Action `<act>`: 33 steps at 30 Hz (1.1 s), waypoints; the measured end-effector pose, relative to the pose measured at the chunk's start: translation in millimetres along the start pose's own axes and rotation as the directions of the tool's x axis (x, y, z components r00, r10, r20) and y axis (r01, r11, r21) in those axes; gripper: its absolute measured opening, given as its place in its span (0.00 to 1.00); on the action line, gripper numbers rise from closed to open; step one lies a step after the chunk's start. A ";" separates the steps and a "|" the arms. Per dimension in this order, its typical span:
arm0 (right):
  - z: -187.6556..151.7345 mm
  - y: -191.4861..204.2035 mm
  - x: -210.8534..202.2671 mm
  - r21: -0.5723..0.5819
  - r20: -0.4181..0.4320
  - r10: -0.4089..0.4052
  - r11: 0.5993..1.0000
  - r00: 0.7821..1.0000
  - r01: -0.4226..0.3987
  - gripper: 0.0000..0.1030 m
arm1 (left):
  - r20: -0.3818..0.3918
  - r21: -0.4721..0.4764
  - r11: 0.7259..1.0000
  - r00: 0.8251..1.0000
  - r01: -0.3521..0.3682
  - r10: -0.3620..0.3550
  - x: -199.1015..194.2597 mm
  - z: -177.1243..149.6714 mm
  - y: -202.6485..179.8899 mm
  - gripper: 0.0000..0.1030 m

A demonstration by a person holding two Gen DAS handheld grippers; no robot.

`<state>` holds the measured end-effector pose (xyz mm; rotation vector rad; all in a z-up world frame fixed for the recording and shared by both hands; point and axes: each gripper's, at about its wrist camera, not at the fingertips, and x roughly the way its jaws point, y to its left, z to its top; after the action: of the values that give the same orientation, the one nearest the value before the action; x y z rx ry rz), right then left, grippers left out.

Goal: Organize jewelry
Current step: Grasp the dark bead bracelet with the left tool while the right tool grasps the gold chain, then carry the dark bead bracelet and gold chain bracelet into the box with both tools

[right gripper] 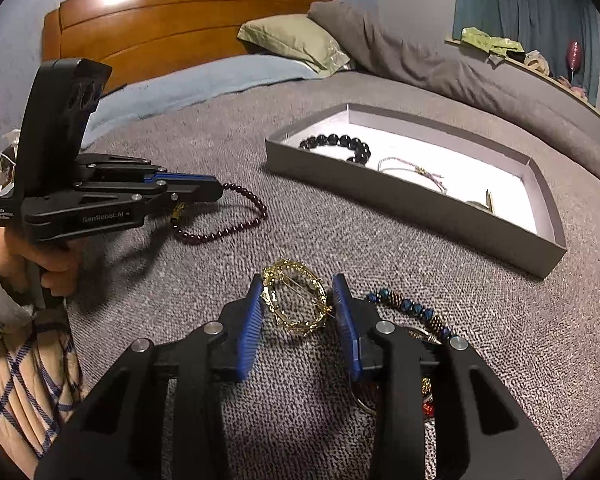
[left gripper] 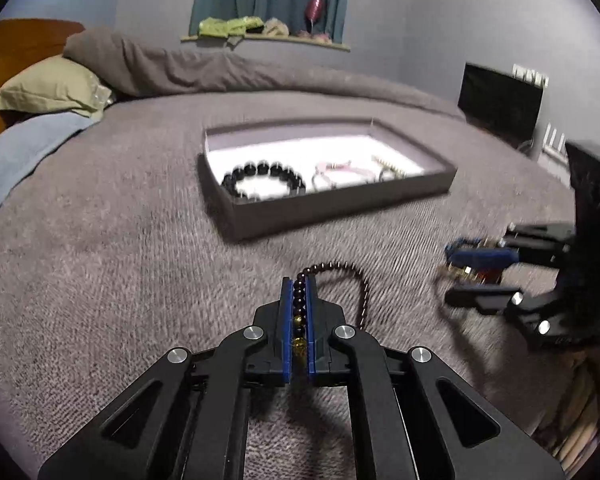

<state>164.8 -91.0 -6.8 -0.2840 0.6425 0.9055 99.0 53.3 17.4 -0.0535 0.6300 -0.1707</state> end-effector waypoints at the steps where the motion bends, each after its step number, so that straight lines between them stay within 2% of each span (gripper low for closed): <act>1: 1.1 -0.3 -1.3 0.003 0.008 0.001 1.000 1.000 -0.001 0.33 | 0.019 -0.007 1.000 1.000 0.005 -0.005 -2.7 3.0 -0.3 0.06; 9: 16.7 -13.5 -12.8 0.041 0.074 -0.006 0.999 0.997 0.003 0.33 | 0.148 -0.022 0.999 0.989 0.032 -0.028 -13.6 28.9 -6.8 0.06; 18: 35.6 -43.0 -20.0 0.087 0.124 -0.055 0.995 0.991 0.045 0.33 | 0.230 -0.019 0.998 0.971 0.066 -0.060 -12.8 52.8 -10.4 0.06; 33: 53.3 -92.7 -19.2 0.161 0.156 -0.118 0.983 0.981 0.092 0.33 | 0.280 -0.025 0.996 0.957 0.085 -0.074 6.4 80.5 -13.5 0.06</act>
<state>251.6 -132.6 43.5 -0.1029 0.5351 0.7645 149.7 38.7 80.0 -0.1364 0.3496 -0.2249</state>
